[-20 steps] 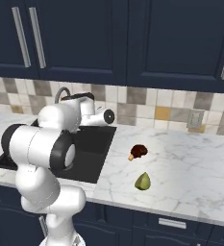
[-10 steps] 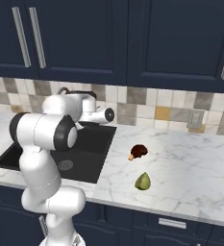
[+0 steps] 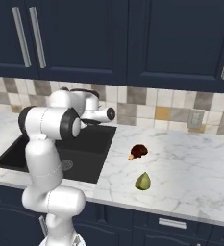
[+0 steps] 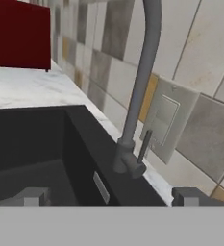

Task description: Turn on the sink faucet. Then move the lemon wedge from the counter to the sink. Turn off the sink. Move the vegetable from the sink to the pot next to the stove. Finally move the pot to the rear left burner.

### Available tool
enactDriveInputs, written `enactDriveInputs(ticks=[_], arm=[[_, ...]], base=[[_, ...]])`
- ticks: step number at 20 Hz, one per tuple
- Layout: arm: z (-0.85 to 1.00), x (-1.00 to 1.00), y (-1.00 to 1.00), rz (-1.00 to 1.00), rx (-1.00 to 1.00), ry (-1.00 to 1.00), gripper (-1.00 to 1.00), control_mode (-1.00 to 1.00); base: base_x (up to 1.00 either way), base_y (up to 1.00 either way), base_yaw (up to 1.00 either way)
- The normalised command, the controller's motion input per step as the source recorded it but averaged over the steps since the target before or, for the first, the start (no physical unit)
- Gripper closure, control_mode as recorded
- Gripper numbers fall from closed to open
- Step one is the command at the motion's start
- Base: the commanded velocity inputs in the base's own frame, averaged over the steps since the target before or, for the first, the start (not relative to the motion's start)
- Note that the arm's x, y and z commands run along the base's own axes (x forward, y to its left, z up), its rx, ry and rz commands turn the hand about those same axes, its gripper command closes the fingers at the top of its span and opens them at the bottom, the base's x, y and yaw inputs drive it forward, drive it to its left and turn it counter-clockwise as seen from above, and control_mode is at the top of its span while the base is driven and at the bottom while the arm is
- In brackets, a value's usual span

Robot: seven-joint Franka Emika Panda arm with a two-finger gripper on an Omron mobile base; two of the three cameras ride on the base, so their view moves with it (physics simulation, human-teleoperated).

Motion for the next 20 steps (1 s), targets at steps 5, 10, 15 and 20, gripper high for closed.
enactDriveInputs(ticks=[5, 10, 15, 20], arm=[[-0.11, 0.35, 0.01, 0.02, 0.0, -0.01, -1.0, -1.0], [-0.09, 0.39, 0.08, 0.0, 0.0, 0.0, -1.0, -1.0], [-0.08, 0.26, 0.13, 0.0, 0.0, 0.0, -1.0, -1.0], [-0.09, 0.16, 0.14, 0.0, 0.0, 0.0, -1.0, -1.0]], base=[[0.0, 0.0, 0.0], [0.0, 0.0, 0.0], [0.0, 0.0, 0.0], [0.0, 0.0, 0.0]])
